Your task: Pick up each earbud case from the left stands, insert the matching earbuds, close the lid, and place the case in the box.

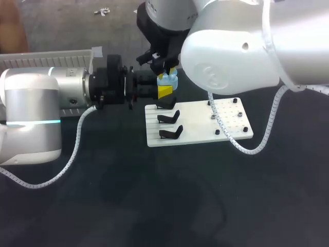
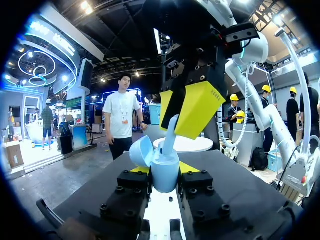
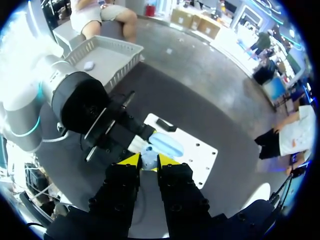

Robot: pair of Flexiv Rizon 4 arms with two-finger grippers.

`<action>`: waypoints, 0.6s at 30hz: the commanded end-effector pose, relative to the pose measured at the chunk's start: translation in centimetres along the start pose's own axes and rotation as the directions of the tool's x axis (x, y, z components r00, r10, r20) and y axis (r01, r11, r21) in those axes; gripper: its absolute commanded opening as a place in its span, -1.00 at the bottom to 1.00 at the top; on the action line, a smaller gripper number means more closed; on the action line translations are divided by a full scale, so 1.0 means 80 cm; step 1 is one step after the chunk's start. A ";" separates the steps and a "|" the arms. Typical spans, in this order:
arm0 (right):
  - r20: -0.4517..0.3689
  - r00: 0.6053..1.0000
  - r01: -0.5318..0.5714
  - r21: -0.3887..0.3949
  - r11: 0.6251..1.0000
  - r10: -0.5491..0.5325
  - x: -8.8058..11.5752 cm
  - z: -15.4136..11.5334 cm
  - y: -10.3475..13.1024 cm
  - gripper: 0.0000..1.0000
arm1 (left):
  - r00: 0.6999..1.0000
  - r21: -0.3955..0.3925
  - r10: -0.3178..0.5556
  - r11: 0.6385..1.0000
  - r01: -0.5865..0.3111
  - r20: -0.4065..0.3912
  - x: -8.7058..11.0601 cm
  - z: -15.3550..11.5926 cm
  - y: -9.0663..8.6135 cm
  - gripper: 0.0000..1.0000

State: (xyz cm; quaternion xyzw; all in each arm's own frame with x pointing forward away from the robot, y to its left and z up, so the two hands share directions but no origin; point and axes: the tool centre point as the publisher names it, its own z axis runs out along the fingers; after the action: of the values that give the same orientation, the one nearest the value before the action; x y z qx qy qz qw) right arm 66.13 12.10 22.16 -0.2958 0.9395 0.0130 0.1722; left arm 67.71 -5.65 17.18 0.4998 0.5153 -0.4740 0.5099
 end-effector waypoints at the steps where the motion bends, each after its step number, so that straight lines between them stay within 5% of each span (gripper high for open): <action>1: -0.008 1.000 0.000 0.003 1.000 0.000 -0.003 0.001 0.001 -1.00 | 1.000 -0.009 0.003 1.000 -0.003 0.002 0.000 0.001 -0.002 -1.00; 18: -0.019 1.000 0.005 0.008 1.000 -0.005 -0.006 0.007 0.000 -1.00 | 1.000 -0.009 0.003 1.000 -0.003 0.002 0.000 0.001 -0.002 -1.00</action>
State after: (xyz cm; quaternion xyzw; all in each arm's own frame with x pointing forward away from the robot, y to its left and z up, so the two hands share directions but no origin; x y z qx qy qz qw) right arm 66.45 12.33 21.81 -0.2975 0.9400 0.0066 0.1666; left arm 67.71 -5.65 17.18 0.4998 0.5154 -0.4740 0.5099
